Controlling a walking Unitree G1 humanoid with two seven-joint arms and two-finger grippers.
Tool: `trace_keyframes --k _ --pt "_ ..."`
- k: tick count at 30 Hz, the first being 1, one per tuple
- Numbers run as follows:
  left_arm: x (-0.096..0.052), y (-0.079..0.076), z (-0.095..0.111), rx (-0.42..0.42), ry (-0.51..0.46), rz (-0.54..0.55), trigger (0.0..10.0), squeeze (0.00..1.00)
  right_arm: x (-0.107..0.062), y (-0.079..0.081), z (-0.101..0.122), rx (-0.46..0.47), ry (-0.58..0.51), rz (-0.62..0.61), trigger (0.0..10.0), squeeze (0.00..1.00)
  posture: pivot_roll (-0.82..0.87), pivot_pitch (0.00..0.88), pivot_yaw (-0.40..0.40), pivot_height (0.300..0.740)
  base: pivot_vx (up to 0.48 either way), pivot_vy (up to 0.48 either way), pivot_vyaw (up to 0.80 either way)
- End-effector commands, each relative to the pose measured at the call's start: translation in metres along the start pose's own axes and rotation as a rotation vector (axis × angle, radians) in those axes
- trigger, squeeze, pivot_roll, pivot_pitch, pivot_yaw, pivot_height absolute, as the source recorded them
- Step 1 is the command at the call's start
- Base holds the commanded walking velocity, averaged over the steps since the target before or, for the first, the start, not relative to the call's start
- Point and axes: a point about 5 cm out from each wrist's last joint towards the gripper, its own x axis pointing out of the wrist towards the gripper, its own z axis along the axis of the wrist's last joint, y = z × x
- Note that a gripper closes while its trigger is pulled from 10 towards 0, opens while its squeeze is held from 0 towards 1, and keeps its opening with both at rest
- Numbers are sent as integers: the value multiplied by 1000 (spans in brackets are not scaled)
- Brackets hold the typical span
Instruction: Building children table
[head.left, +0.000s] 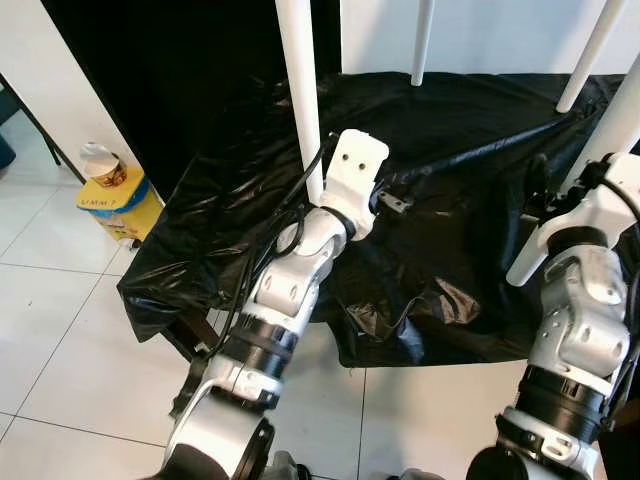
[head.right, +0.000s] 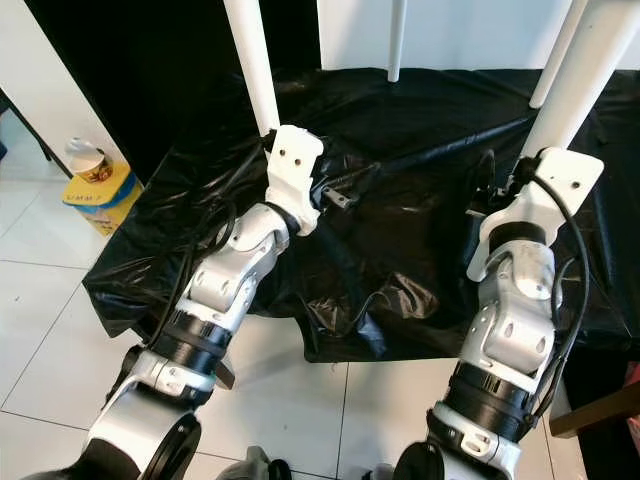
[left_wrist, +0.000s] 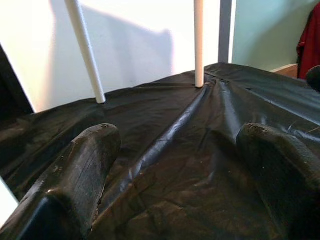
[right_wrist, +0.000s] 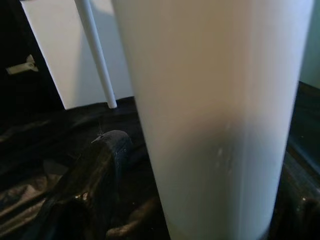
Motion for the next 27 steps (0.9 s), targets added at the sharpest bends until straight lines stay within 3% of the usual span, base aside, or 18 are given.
trace_keyframes --k 1,11,12,14,20,22,27 --pt "-3 -4 -1 14 14 -45 10000 0 -11 9 -17 3 57 -1 10000 0 -56 59 19 740 0 0 0" --pt "-15 -9 -4 -8 34 -54 10000 0 -24 3 -28 -118 61 -86 10000 0 -52 54 14 740 0 0 0" --pt "-17 -10 -4 -8 35 -61 10000 0 -28 3 -28 -143 49 -96 10000 1000 -50 51 10 740 0 0 0" --pt "-20 -12 -5 -9 38 -74 10000 0 -39 3 -27 -197 14 -100 10000 1000 -47 48 8 740 0 0 0" --pt "-24 -13 -5 -8 37 -85 10000 0 -48 2 -30 -222 8 -93 10000 1000 -44 43 7 740 0 0 0" --pt "-31 -14 -7 -23 34 -99 10000 0 -61 4 -37 -228 13 -21 10000 1000 -43 37 8 740 0 0 0" --pt "-40 -13 -11 -31 46 -93 10000 0 -76 4 -51 -248 36 64 10000 1000 -41 31 3 740 0 0 0"
